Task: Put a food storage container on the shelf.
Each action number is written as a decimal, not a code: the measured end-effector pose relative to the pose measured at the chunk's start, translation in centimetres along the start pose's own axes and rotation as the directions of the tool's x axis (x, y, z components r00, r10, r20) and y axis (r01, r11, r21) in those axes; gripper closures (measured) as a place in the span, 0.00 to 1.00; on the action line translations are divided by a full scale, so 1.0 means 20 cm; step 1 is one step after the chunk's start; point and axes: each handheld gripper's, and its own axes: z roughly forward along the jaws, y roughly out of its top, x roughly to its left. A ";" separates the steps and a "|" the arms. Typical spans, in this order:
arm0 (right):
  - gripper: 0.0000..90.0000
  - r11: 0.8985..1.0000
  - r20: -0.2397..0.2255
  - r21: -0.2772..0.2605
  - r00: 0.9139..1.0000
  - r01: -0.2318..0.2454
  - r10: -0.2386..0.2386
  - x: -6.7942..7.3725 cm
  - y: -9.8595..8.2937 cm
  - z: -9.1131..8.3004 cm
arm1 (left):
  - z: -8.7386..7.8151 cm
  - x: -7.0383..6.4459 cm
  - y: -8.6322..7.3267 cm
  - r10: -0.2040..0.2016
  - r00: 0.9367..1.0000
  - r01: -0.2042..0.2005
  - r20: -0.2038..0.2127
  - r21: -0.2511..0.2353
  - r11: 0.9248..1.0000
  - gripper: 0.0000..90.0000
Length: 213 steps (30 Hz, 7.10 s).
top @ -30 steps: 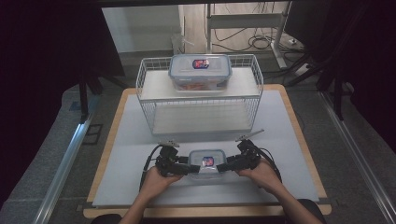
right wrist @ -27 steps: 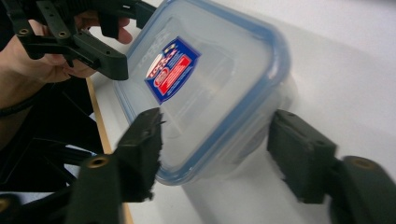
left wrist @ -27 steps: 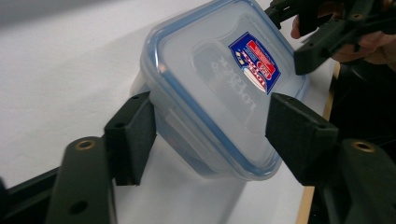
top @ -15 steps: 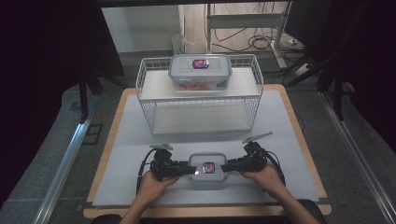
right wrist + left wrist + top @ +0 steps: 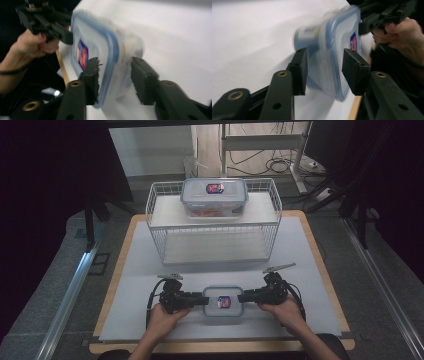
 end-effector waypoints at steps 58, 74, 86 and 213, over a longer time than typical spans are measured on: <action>0.71 1.000 0.021 -0.014 1.000 0.009 -0.009 0.03 -0.05 0.01 | 0.03 0.06 -0.03 -0.038 0.999 0.035 0.036 0.073 0.997 0.61; 0.71 1.000 0.010 -0.018 1.000 0.012 -0.012 0.02 -0.05 0.01 | 0.04 0.10 -0.04 -0.082 0.992 0.073 0.094 0.092 0.993 0.59; 0.64 1.000 -0.026 -0.006 1.000 0.003 -0.004 0.01 -0.08 0.02 | 0.03 0.09 -0.05 -0.064 0.993 0.054 0.103 0.101 0.993 0.61; 0.83 0.916 0.207 -0.219 0.933 0.337 -0.294 0.31 1.22 -0.37 | -0.47 -0.13 1.20 0.200 0.959 -0.243 -0.199 -0.226 0.943 0.68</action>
